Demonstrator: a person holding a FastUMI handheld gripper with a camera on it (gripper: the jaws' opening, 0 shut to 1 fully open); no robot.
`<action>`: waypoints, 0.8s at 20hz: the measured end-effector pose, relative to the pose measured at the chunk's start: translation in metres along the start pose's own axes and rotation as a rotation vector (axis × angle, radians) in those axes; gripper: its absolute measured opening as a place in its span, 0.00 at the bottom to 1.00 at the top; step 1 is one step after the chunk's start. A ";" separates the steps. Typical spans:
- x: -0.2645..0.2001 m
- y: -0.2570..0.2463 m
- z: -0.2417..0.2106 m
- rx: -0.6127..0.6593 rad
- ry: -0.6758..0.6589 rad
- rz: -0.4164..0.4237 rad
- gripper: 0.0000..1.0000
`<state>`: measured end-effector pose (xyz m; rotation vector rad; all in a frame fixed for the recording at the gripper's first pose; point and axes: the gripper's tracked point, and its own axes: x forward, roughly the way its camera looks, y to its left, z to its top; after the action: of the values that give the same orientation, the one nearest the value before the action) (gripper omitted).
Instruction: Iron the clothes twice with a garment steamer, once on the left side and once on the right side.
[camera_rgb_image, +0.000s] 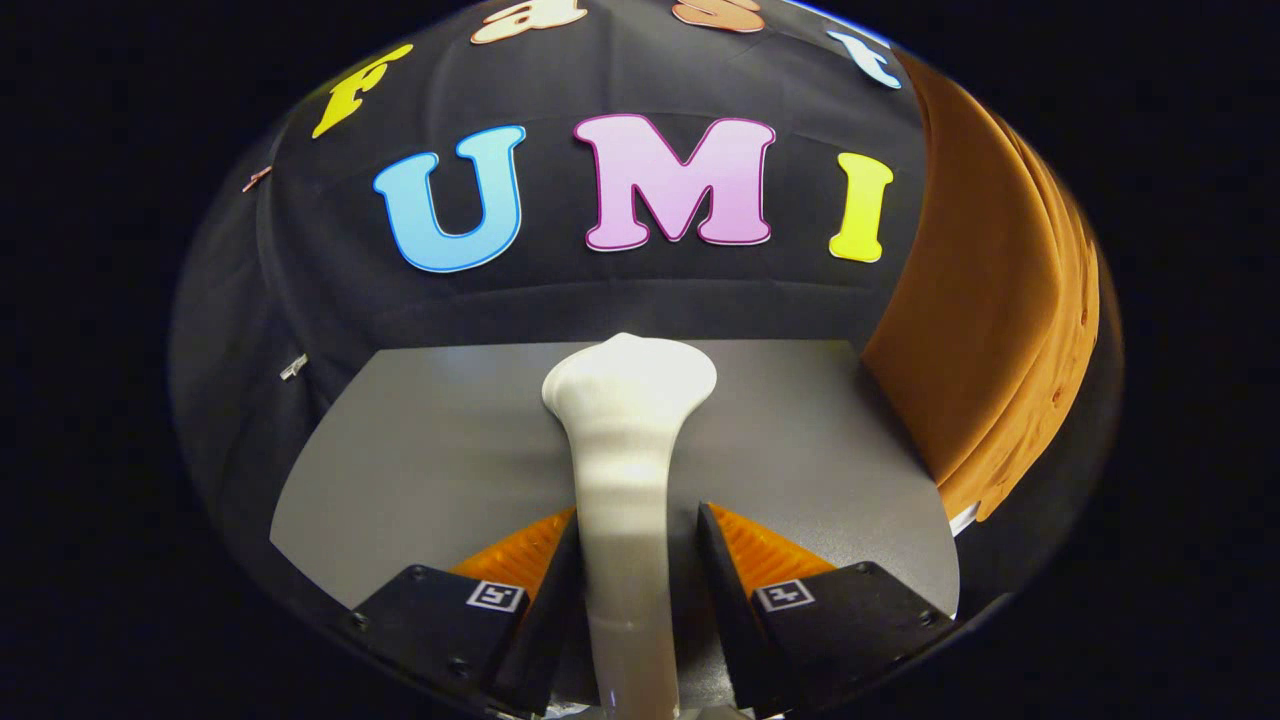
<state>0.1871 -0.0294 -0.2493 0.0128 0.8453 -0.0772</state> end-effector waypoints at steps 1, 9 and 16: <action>0.002 0.007 0.002 -0.007 0.003 0.030 0.68; -0.021 0.020 0.011 -0.049 -0.092 0.087 0.40; -0.097 0.017 0.034 0.012 -0.271 0.138 0.40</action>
<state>0.1500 -0.0078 -0.1546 0.0704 0.5708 0.0453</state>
